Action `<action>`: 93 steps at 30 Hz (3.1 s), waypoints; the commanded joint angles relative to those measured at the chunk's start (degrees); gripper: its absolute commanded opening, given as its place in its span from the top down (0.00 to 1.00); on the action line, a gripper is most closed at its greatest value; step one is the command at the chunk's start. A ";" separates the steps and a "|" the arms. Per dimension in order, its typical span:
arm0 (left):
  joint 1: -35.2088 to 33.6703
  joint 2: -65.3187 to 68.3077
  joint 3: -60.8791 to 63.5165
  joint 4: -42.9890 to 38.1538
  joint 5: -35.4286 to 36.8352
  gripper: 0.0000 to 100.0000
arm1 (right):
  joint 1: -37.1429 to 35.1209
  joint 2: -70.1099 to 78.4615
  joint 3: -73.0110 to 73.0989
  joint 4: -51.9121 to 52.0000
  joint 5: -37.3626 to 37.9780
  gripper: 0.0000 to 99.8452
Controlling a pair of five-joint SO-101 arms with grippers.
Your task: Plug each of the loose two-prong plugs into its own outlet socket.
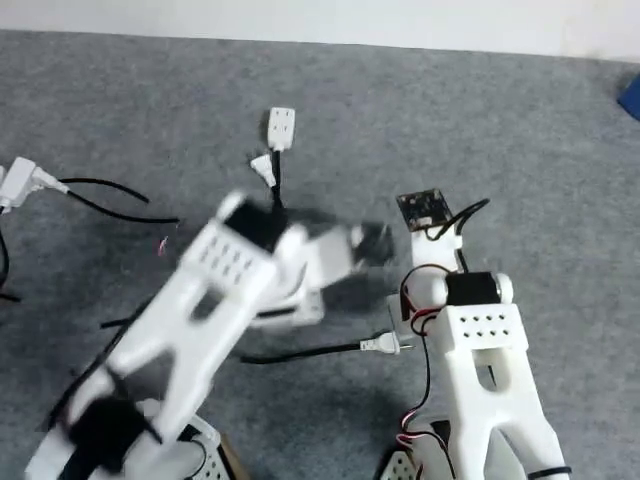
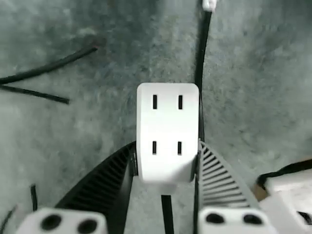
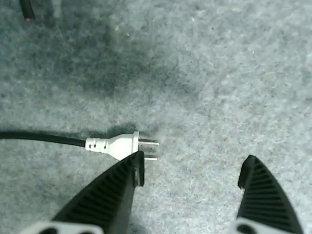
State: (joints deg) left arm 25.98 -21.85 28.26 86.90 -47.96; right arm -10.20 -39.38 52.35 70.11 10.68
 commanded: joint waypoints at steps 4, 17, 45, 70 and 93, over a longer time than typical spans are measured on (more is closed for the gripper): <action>0.57 -7.96 25.89 -23.38 -3.87 0.99 | -0.66 -0.84 0.04 0.31 0.70 0.69; -1.98 17.63 12.18 -34.20 -4.04 0.99 | -0.66 -0.84 0.22 0.48 0.79 0.69; -14.55 -6.99 6.90 -28.66 21.19 0.75 | -15.16 -0.75 4.44 -1.71 1.67 0.69; -19.47 -6.99 17.89 -40.18 37.71 0.75 | -22.11 -0.75 17.63 -14.73 58.64 0.69; -19.03 -6.99 19.65 -40.26 37.71 0.75 | -21.85 -1.27 22.81 -22.46 51.60 0.99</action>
State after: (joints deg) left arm 6.90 -27.21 48.13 47.60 -11.03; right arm -31.56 -40.44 75.74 49.27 68.00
